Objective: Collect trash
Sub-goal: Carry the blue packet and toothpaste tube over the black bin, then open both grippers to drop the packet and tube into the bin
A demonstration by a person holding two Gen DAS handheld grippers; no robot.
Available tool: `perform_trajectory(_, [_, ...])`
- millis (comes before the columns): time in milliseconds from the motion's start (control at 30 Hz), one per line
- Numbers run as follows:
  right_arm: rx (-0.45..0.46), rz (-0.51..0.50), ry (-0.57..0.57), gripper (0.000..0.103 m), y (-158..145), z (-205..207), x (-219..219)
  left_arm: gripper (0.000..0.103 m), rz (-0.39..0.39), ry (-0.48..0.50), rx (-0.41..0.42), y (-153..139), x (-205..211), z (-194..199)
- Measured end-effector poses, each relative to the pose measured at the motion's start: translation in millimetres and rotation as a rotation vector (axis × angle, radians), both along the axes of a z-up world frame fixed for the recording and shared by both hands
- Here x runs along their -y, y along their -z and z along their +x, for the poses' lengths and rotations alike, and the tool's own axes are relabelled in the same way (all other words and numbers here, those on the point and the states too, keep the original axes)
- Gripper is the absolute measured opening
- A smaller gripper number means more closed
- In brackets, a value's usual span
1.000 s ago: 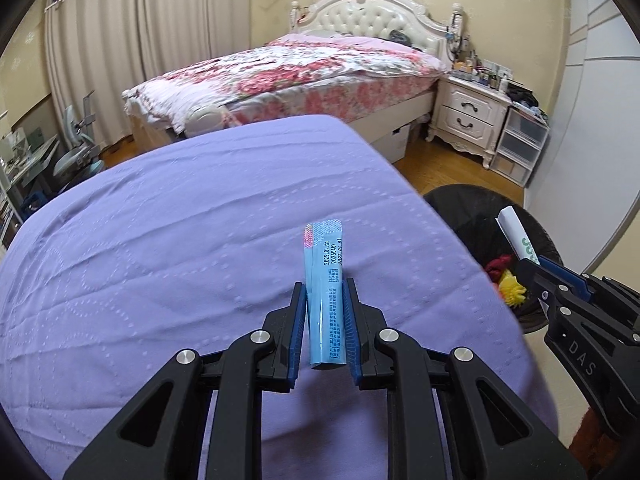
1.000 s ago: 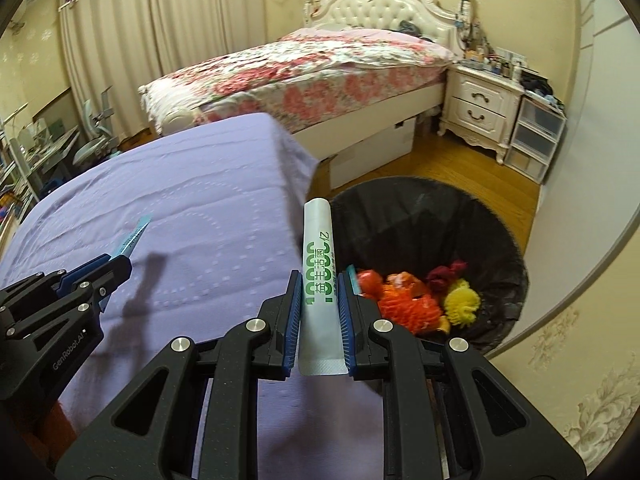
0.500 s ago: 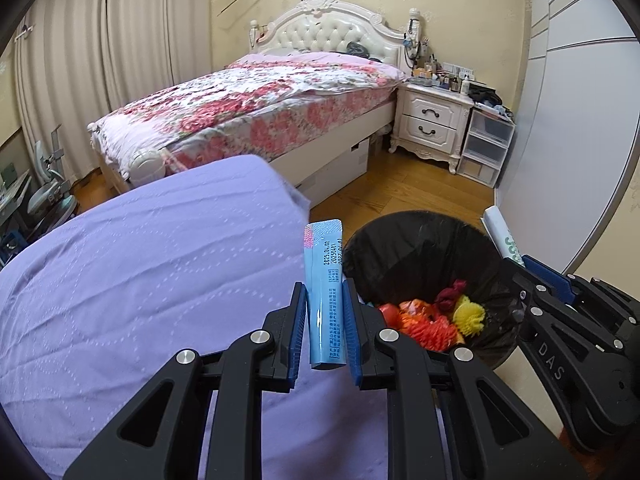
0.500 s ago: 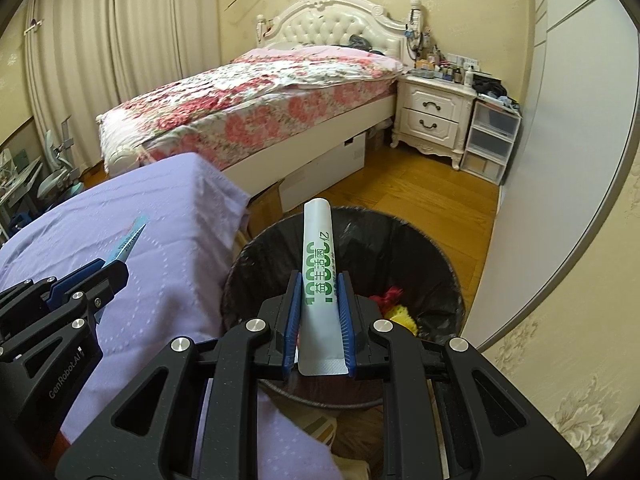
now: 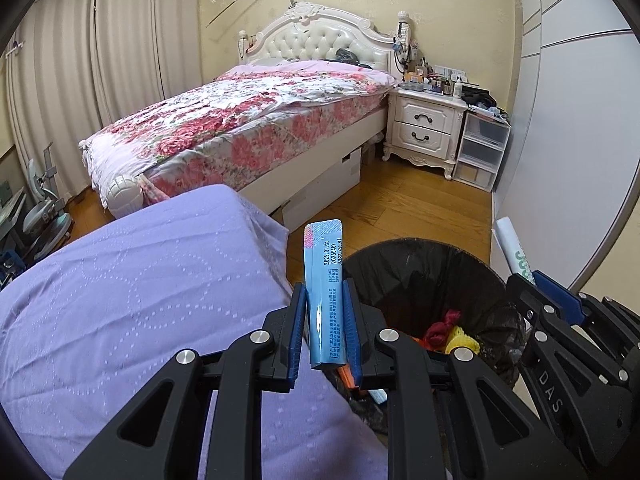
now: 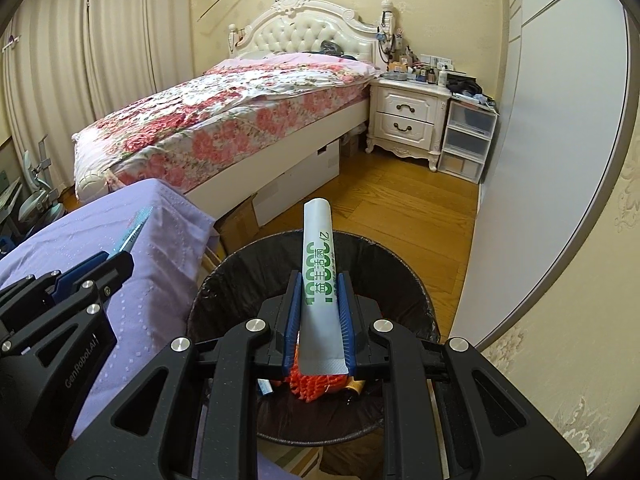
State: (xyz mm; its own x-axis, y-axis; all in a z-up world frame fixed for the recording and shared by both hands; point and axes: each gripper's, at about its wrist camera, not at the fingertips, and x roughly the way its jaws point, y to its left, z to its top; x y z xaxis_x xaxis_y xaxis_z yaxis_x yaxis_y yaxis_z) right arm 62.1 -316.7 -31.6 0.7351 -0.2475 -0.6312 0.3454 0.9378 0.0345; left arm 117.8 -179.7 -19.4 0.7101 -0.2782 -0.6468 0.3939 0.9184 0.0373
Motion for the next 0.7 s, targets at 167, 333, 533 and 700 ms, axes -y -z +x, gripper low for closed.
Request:
perform_trajectory(167, [-0.002,-0.015,0.019,0.018,6,8,5,0.020,0.010,-0.004,0.017,0,8,8])
perform_trajectory(333, [-0.016,-0.010,0.039,0.018,12,13,11,0.020,0.029,-0.001,0.023,4,18,14])
perform_trajectory(533, [-0.021,-0.010,0.054,0.018,13,17,16,0.020,0.033,0.007,0.014,9,26,19])
perform_trajectory(700, [-0.026,-0.008,0.070,0.018,15,19,20,0.020,0.041,0.013,0.001,11,29,23])
